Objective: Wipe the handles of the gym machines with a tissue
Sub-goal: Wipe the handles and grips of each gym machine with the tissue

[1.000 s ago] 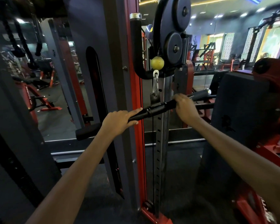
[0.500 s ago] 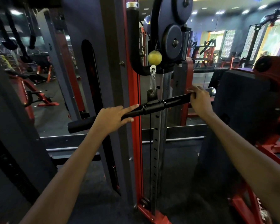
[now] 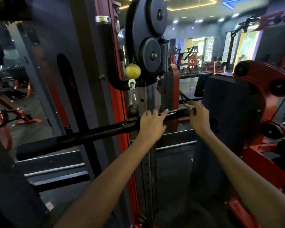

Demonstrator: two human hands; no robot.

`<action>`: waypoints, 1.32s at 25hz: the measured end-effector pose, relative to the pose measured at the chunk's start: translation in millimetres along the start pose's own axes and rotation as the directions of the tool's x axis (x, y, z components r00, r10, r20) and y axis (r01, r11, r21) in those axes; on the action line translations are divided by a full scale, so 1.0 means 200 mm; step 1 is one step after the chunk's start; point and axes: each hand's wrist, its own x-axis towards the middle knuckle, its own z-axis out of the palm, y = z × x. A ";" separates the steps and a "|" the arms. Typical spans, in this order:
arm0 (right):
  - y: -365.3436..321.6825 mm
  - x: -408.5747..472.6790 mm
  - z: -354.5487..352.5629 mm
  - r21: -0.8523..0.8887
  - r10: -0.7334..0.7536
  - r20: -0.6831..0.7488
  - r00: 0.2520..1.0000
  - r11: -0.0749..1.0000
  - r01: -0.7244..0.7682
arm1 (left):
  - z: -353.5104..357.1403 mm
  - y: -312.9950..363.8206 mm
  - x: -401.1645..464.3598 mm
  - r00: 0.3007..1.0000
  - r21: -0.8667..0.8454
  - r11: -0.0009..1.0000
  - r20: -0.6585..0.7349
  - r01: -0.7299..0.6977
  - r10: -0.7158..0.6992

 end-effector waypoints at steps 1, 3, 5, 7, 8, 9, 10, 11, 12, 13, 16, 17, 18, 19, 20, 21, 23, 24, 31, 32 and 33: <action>0.02 0.01 -0.02 0.021 0.039 -0.039 0.998 0.999 -0.038 | 0.01 0.00 0.03 0.999 0.039 0.999 0.024 0.033 -0.034; 0.05 0.04 -0.04 0.076 0.102 -0.072 0.992 0.992 -0.096 | 0.01 -0.02 0.08 0.999 0.088 0.995 0.006 0.046 -0.047; 0.08 0.06 -0.01 0.091 0.131 -0.039 0.991 0.988 -0.127 | 0.01 -0.03 0.10 0.999 0.094 0.995 -0.012 0.034 -0.033; 0.09 0.06 0.02 0.038 0.101 0.008 0.995 0.994 -0.101 | 0.00 -0.03 0.12 0.999 0.061 0.997 0.010 0.044 -0.044; 0.09 0.05 0.04 0.008 0.058 0.030 0.998 0.998 -0.058 | -0.01 -0.04 0.13 0.998 0.054 0.997 0.025 0.059 -0.061; 0.08 0.03 0.07 -0.006 0.008 0.044 0.999 1.000 -0.008 | -0.01 -0.03 0.13 0.997 0.059 0.996 0.029 0.068 -0.070; 0.06 0.00 0.09 -0.001 -0.051 0.059 0.997 0.999 0.051 | -0.01 -0.03 0.13 0.998 0.076 0.995 0.020 0.065 -0.066; 0.04 -0.03 0.12 -0.007 -0.164 0.084 0.983 0.986 0.165 | 0.00 -0.02 0.12 0.998 0.105 0.993 0.003 0.055 -0.056; 0.03 -0.05 0.16 -0.045 -0.321 0.145 0.936 0.943 0.330 | 0.01 -0.01 0.12 0.999 0.133 0.990 -0.015 0.049 -0.047; 0.05 -0.07 0.20 -0.090 -0.475 0.232 0.849 0.858 0.505 | 0.02 -0.01 0.12 0.999 0.157 0.986 -0.027 0.047 -0.044; 0.22 0.06 0.20 -0.125 -0.492 0.276 0.826 0.833 0.539 | 0.02 -0.02 0.13 0.999 0.188 0.981 -0.034 0.044 -0.038; 0.27 0.10 0.16 -0.075 -0.321 0.232 0.918 0.935 0.346 | 0.02 -0.02 0.13 0.999 0.192 0.981 -0.031 0.042 -0.037; 0.29 0.12 0.13 -0.020 -0.143 0.172 0.975 0.989 0.148 | 0.02 -0.02 0.12 0.999 0.192 0.981 -0.029 0.041 -0.036; 0.28 0.11 0.13 0.045 -0.049 0.160 0.986 0.998 0.043 | 0.02 -0.01 0.11 0.999 0.192 0.980 -0.029 0.042 -0.038; 0.23 0.06 0.14 0.055 -0.092 0.179 0.980 0.995 0.084 | 0.03 0.00 0.10 0.999 0.196 0.979 -0.027 0.049 -0.045; 0.17 0.00 0.16 0.046 -0.245 0.206 0.947 0.969 0.241 | 0.03 0.00 0.11 0.998 0.207 0.977 -0.026 0.057 -0.052; 0.13 -0.07 0.21 0.057 -0.586 0.262 0.767 0.803 0.594 | 0.03 -0.01 0.12 0.998 0.232 0.970 -0.025 0.066 -0.062; 0.17 -0.04 0.21 0.040 -0.659 0.273 0.701 0.736 0.676 | 0.03 -0.01 0.13 0.998 0.239 0.969 -0.026 0.065 -0.061; 0.05 0.03 0.20 0.057 -0.389 0.259 0.884 0.920 0.388 | 0.04 0.01 0.12 0.996 0.251 0.964 -0.062 0.083 -0.069; 0.05 0.06 0.20 0.082 -0.510 0.308 0.803 0.855 0.512 | 0.04 0.01 0.13 0.995 0.255 0.963 -0.065 0.086 -0.072; 0.06 0.13 0.18 0.083 -0.522 0.375 0.766 0.842 0.534 | 0.04 0.01 0.13 0.995 0.255 0.963 -0.068 0.086 -0.071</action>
